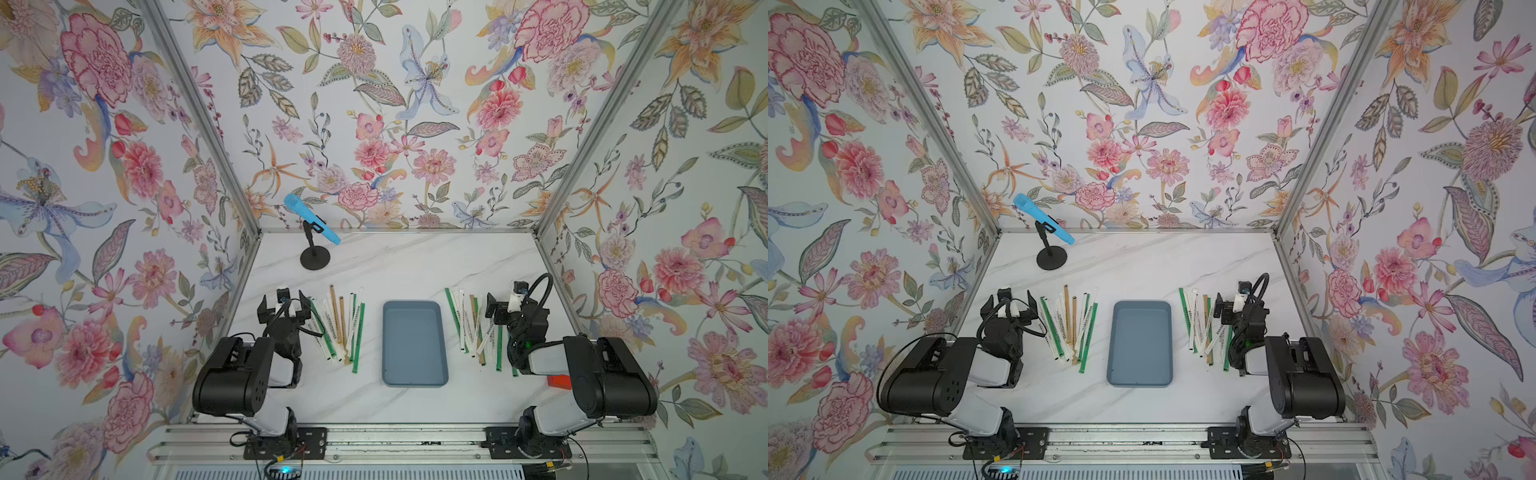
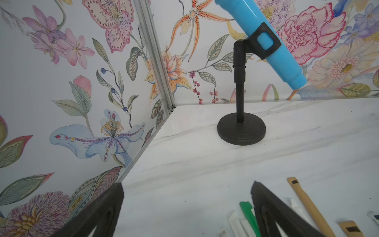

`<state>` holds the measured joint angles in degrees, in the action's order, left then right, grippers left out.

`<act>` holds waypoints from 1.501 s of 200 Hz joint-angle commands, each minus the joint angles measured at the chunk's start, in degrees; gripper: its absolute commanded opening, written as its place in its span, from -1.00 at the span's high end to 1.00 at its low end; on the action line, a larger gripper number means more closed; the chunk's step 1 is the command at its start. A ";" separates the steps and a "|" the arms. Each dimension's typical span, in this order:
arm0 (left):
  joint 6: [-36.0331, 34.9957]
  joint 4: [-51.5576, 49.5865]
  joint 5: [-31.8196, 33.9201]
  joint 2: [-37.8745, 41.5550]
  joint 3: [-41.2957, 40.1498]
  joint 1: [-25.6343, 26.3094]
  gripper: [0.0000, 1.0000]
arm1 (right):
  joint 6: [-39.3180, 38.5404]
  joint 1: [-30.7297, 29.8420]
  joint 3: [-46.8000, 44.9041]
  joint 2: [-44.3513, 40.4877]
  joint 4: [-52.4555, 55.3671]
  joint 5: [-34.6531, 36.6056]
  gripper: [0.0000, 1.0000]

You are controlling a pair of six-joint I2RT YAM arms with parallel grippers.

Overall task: Put the straws into the storage box
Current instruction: Pick up the straw from the center of the board.

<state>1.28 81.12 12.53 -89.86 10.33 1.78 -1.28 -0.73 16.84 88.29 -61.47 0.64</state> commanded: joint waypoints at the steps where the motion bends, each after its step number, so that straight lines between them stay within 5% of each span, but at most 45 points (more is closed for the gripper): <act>1: -1.10 -0.08 -2.34 -0.22 1.19 0.14 -1.00 | -0.74 -0.24 0.52 0.05 -0.50 0.50 -0.99; 222: -0.85 0.52 -1.84 0.79 0.64 0.15 -1.00 | -0.05 0.39 0.55 -0.57 -0.62 0.52 -0.99; 235: -0.15 -1.35 1.49 6.53 -0.63 0.55 -1.00 | 1.31 -0.03 2.26 -5.26 7.09 5.59 -0.99; 254: 4.18 -14.28 8.84 18.43 -0.51 1.21 -1.00 | 5.21 0.07 11.06 -14.76 35.21 8.49 -0.99; 300: 12.38 -45.27 15.66 36.49 7.40 5.24 -1.00 | 10.88 -0.37 20.57 -23.61 63.12 0.88 -0.89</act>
<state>7.86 55.09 23.00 -58.94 14.28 4.14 4.95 -0.67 33.91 66.06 -20.67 6.15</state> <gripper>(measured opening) 0.998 0.967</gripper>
